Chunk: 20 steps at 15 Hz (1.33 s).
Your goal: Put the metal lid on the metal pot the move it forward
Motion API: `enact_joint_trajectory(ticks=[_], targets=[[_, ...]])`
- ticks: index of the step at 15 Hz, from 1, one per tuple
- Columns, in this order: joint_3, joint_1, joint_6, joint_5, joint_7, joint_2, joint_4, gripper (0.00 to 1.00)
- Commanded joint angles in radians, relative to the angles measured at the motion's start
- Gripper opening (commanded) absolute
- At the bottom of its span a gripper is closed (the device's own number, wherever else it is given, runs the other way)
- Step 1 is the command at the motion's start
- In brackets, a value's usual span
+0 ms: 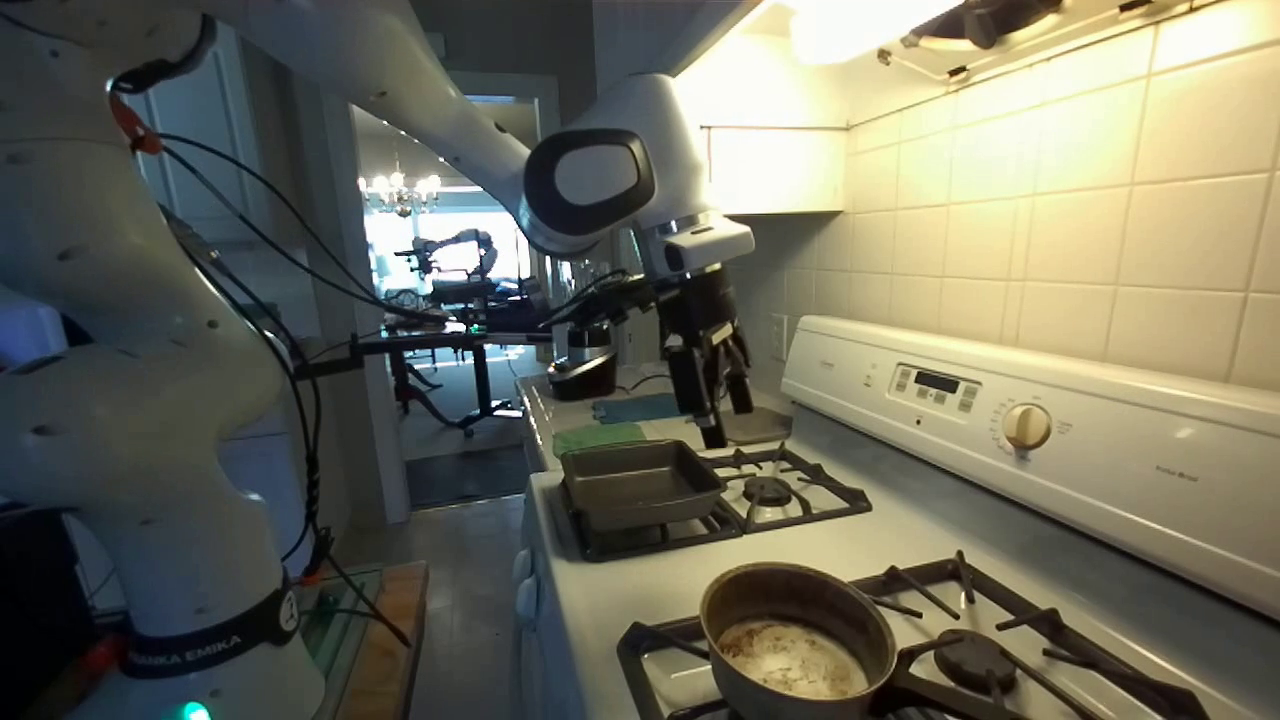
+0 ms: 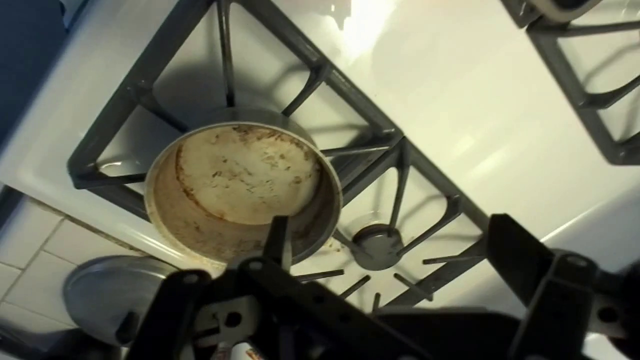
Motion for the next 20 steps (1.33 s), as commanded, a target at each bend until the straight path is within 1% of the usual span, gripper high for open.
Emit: enact_joint_trajectory(ticks=[1,7,10,16,19,20], targets=[[-0.044,-0.049,0.016,-0.093,0.091,0.02,0.002,1.0],[-0.135,-0.123,0.017,-0.192,0.157,0.072,0.021,1.0],[-0.184,-0.145,0.037,-0.223,0.181,0.101,0.027,1.0],[-0.281,-0.147,0.171,-0.194,0.101,0.191,0.043,1.0],[-0.32,-0.139,0.217,-0.153,0.028,0.244,0.061,1.0],[-0.329,-0.138,0.218,-0.153,0.029,0.261,0.075,1.0]])
